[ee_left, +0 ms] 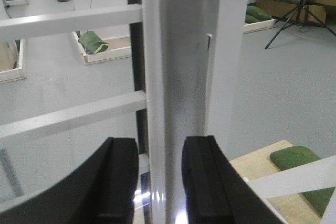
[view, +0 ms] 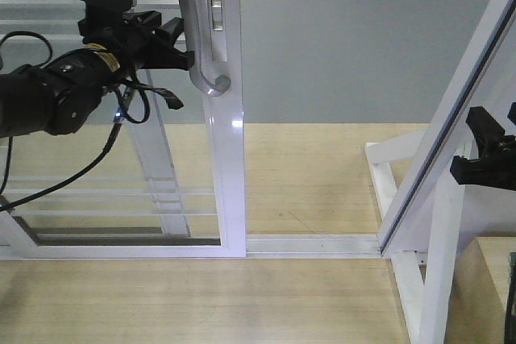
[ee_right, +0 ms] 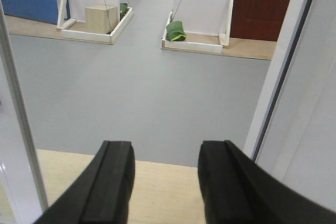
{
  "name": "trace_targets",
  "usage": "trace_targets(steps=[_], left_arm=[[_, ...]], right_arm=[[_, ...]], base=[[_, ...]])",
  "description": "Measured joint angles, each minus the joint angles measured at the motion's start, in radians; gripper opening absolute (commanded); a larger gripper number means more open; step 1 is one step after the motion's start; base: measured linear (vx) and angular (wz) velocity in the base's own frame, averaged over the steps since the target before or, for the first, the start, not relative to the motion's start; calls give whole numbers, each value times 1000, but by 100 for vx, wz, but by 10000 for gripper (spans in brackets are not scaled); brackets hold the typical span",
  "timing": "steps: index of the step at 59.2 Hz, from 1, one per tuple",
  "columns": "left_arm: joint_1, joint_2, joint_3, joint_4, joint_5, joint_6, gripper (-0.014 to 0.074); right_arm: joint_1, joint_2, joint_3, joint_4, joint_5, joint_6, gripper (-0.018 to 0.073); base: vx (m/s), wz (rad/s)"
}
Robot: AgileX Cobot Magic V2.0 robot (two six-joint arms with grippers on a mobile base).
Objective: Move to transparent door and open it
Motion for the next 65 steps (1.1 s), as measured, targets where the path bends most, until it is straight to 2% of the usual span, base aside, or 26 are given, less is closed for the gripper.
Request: trace_targets(steps=[11,29,38,49,65], left_arm=[[-19,62,-93,-1,47,0,364],[-26,175,-221,12,46,0,363],[-26,180,-228,-5,60,0,363],[-25,161,-234,-36,131,0,363],[12,125,-234,-37,224,1,363]], right_arm=[[0,0,0,0,1,1,376],[0,0,0,0,1,1,347],[0,0,0,0,1,1,332],[0,0,0,0,1,1,332],[0,0,0,0,1,1,332]], base=[[0,0],[0,0],[0,0],[0,0],[0,0]])
